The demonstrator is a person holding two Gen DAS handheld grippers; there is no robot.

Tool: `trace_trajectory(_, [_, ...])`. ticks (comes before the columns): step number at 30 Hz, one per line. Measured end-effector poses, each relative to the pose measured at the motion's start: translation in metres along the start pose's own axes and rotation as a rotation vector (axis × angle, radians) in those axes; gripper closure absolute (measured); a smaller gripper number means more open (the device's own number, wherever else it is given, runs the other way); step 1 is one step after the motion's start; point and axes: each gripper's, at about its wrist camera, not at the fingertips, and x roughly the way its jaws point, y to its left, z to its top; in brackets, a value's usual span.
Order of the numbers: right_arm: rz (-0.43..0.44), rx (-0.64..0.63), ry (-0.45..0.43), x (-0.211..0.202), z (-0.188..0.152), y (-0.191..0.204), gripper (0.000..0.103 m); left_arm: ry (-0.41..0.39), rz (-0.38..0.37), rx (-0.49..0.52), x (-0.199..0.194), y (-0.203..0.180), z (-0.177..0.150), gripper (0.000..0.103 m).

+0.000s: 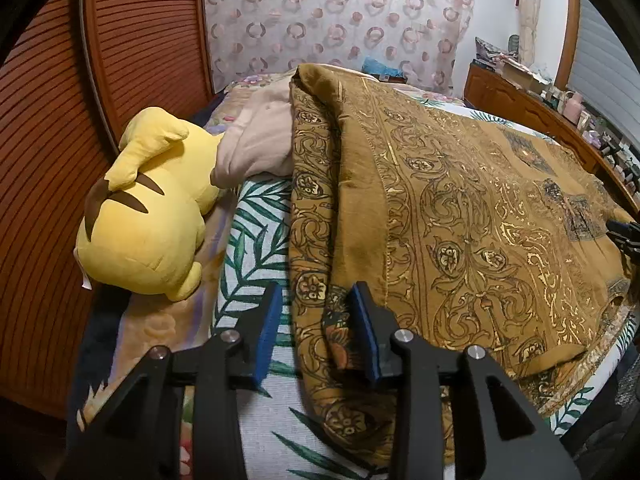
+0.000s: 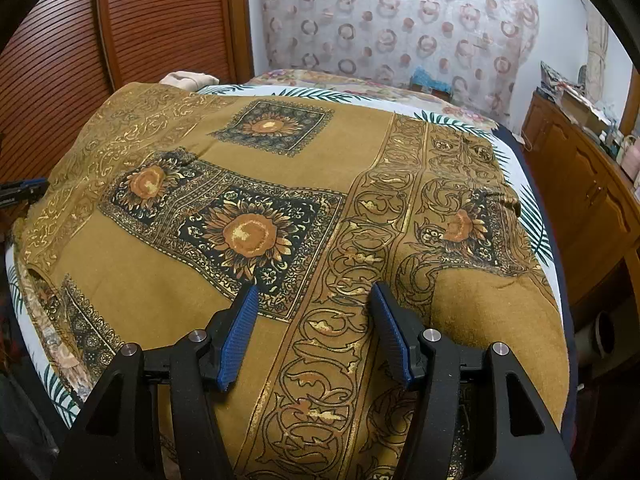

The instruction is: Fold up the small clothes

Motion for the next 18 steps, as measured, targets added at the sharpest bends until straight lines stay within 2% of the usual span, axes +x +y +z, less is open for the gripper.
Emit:
trace_trajectory(4, [0.000,0.000,0.000,0.000,0.000,0.000,0.044,0.017,-0.047,0.000,0.001,-0.003,0.004,0.071])
trace_trajectory(6, [0.000,0.000,-0.001,0.000,0.000,0.000,0.044,0.020,-0.080,0.012,0.001,-0.006,0.005,0.087])
trace_trajectory(8, [0.001,0.001,-0.001,0.000,0.000,0.000,0.044,0.023,-0.099,0.019,0.000,-0.008,0.006,0.098])
trace_trajectory(9, [0.000,0.000,-0.001,0.000,0.000,0.000,0.044,0.016,-0.117,0.013,-0.002,-0.008,0.007,0.101])
trace_trajectory(18, [0.013,0.015,-0.003,0.001,0.000,-0.001,0.043,-0.154,-0.241,0.031,-0.055,-0.044,0.037,0.102])
